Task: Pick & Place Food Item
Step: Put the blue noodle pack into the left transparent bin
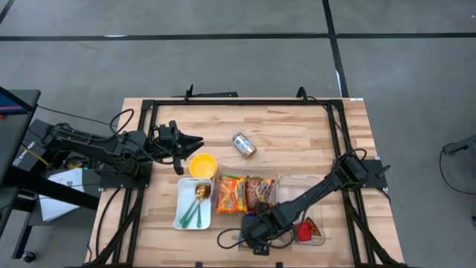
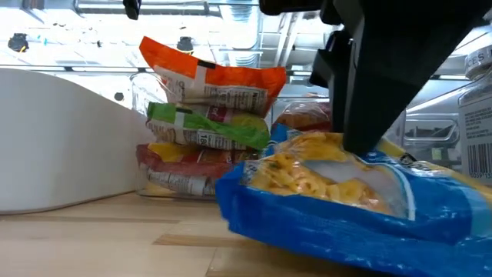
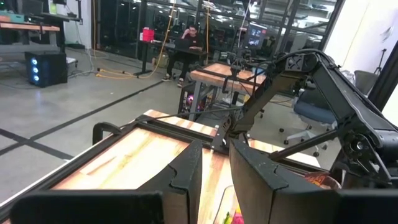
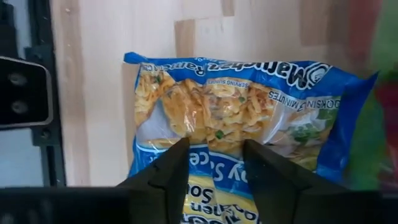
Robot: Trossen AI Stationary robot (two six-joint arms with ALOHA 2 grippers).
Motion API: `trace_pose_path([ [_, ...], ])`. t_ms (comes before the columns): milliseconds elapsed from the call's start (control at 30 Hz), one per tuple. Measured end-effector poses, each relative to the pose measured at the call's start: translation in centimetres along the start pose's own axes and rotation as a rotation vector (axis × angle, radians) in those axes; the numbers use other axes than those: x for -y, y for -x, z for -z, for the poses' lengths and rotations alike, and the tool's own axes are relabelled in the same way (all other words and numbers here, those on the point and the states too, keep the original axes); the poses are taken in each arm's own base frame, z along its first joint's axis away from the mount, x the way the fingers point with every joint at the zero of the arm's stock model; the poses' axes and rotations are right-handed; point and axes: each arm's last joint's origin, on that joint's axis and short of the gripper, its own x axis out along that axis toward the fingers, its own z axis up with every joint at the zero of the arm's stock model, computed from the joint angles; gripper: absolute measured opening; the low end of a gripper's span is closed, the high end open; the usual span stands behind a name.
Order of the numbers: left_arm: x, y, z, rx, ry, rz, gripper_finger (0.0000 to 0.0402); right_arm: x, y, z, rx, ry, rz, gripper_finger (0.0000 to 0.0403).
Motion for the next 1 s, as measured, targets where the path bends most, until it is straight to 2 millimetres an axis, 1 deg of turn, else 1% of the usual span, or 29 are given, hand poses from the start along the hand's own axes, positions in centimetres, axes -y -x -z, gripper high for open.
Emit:
trace_pose_path([
  [133, 0.0, 0.0, 0.0, 0.000, 0.000, 0.000, 0.0076, 0.2, 0.1, 0.2, -0.021, -0.001, 0.023, 0.0100],
  [367, 0.0, 0.0, 0.0, 0.000, 0.000, 0.000, 0.0076, 0.1, 0.1, 0.4, -0.027, 0.005, 0.033, 0.0013],
  [400, 0.0, 0.0, 0.0, 0.000, 0.000, 0.000, 0.0076, 0.0, 0.1, 0.5, -0.028, 0.007, 0.033, 0.0007],
  [567, 0.0, 0.0, 0.0, 0.000, 0.000, 0.000, 0.0076, -0.6, 0.6, 0.9, -0.044, 0.012, 0.039, 0.0004],
  [767, 0.0, 0.0, 0.0, 0.000, 0.000, 0.000, 0.0076, -1.8, 3.0, 0.7, -0.032, 0.057, 0.123, 0.0001],
  [1000, 0.0, 0.0, 0.0, 0.000, 0.000, 0.000, 0.0076, -2.1, 4.4, 0.1, -0.017, 0.068, 0.143, 0.0001],
])
